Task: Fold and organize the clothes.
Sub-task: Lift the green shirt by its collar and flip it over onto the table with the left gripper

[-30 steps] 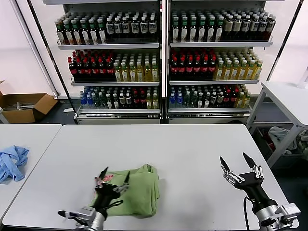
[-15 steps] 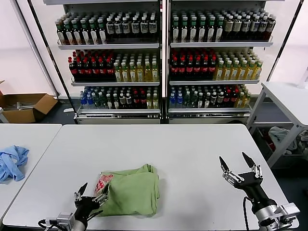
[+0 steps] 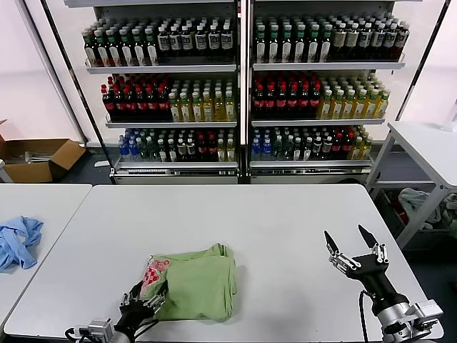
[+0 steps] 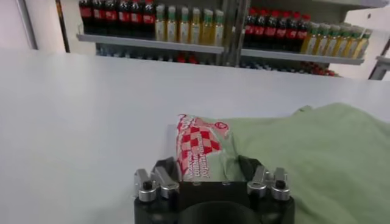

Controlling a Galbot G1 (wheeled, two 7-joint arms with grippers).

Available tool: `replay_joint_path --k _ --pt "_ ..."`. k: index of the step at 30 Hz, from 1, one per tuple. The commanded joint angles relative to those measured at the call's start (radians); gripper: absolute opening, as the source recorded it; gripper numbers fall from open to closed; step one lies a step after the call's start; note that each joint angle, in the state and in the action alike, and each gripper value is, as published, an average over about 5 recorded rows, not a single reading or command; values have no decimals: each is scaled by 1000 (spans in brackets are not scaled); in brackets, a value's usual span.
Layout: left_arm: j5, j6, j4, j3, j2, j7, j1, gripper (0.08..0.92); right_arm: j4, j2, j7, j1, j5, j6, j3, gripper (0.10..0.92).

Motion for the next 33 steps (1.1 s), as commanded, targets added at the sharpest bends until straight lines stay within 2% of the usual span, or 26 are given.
replay_joint_path --k 1,7,12,16,18,21,24,26,28,30,33 --pt "-2 -100 10 20 4 83 5 632 -5 3 2 10 0 2 -9 823" --pt "67 -127 -20 12 24 54 21 458 -5 3 5 21 -2 2 -19 823" --pt "30 -141 -63 -99 69 -11 12 311 0 -3 6 24 -1 2 -15 823" --pt "-31 -112 -81 -309 130 -36 16 199 0 -5 7 35 0 1 -21 823" --pt "-66 -79 -87 -475 168 -24 19 155 -1 -5 8 45 0 0 -30 823" --pt "-123 12 -102 -726 227 31 25 131 -3 -7 10 60 0 -1 -45 823" --pt "-91 76 -127 -834 257 84 46 131 -8 -7 10 69 0 1 -56 823" --pt "-7 72 -153 -796 244 102 70 131 -11 -5 11 72 -1 3 -62 823" --pt "126 50 -177 -645 210 106 93 131 -11 -2 12 71 -2 5 -62 823" --pt "270 11 -172 -423 175 104 94 131 -6 -1 12 60 -2 8 -57 823" --pt "386 -31 -94 -74 125 109 28 131 2 -4 12 38 -3 15 -38 823"
